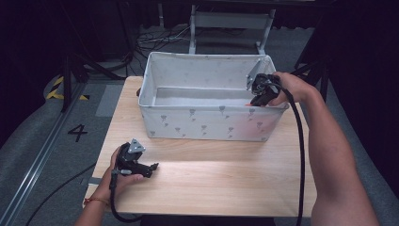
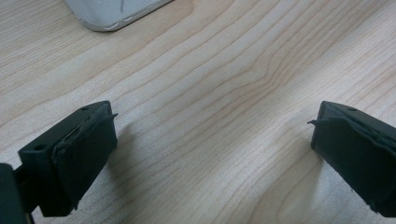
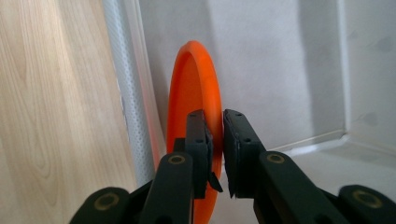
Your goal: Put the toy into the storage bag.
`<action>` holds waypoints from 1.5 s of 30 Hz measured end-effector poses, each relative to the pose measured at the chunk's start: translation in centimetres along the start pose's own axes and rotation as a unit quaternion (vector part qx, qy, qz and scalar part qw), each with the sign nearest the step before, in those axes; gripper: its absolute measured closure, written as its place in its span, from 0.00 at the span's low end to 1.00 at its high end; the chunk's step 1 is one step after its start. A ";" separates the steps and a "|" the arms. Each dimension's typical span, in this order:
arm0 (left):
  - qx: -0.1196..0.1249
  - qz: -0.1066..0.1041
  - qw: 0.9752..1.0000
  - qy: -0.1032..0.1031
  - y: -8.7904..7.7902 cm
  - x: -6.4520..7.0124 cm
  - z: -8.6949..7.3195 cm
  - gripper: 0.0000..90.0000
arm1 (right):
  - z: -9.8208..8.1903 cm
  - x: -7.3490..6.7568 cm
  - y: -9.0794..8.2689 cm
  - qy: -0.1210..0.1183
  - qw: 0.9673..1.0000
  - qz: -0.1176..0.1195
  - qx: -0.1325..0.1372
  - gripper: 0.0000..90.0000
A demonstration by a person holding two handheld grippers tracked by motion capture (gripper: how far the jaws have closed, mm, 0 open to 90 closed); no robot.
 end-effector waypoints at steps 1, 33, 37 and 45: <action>0.000 0.001 1.000 0.000 0.0 0.0 0.0 0.01 | 0.0 0.0 0.2 0.002 1.000 0.002 -0.009 0.90; 0.000 -0.001 1.000 0.003 0.0 0.0 0.0 0.01 | -2.0 -0.9 -3.1 0.137 0.965 -0.121 0.187 0.35; 0.000 -0.001 1.000 0.002 0.0 0.0 0.0 0.01 | -2.7 -1.1 -4.2 0.159 0.954 -0.141 0.212 0.28; 0.000 -0.002 1.000 0.002 0.0 0.0 0.0 0.01 | -3.7 -2.4 -6.3 0.194 0.932 -0.190 0.240 0.24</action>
Point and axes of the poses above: each handheld gripper's, and its own axes: y roughly forward along the jaws, z roughly out of its top, x roughly to its right, the point moved 4 cm from there along y, roughly forward along the jaws, and after that the axes turned 7 degrees about x, right-handed, at the moved point
